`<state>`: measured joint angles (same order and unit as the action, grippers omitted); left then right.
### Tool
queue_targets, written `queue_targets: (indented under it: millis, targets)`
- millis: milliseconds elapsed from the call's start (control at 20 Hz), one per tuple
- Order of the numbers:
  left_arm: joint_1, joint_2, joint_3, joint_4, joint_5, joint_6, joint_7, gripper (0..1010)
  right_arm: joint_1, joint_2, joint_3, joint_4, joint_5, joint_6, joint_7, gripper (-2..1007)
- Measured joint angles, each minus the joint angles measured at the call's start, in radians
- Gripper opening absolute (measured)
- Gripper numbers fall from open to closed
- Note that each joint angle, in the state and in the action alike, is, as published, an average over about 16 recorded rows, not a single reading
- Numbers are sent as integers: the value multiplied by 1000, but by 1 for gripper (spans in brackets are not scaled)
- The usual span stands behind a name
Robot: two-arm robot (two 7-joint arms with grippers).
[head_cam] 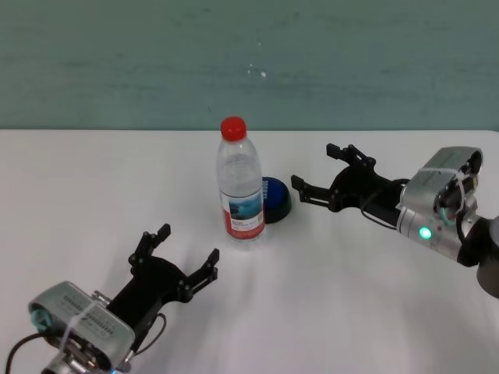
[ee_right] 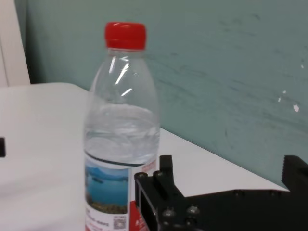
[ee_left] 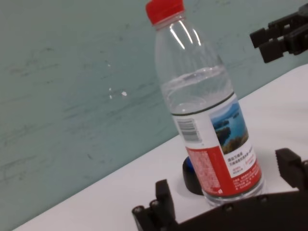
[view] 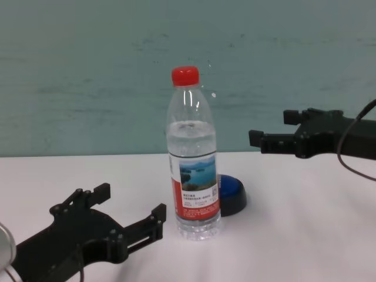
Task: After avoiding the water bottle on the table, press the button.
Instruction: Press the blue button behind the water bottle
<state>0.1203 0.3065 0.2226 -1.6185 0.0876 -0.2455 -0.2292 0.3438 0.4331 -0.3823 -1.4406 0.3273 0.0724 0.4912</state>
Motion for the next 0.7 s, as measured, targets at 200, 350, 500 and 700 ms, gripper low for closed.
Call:
queue_targets:
  millis: [200, 350, 500, 700]
  targets:
    - [0, 0, 0, 0, 0, 0, 0, 1000, 19, -9, -1, 40, 21, 2, 3, 1003]
    - [0, 0, 0, 0, 0, 0, 0, 1000, 32, -16, -4, 68, 34, 5, 5, 1003]
    - [0, 0, 0, 0, 0, 0, 0, 1000, 44, -21, -9, 96, 41, 5, 5, 1003]
    - [0, 0, 0, 0, 0, 0, 0, 1000, 56, -27, -17, 129, 41, 5, 4, 1003]
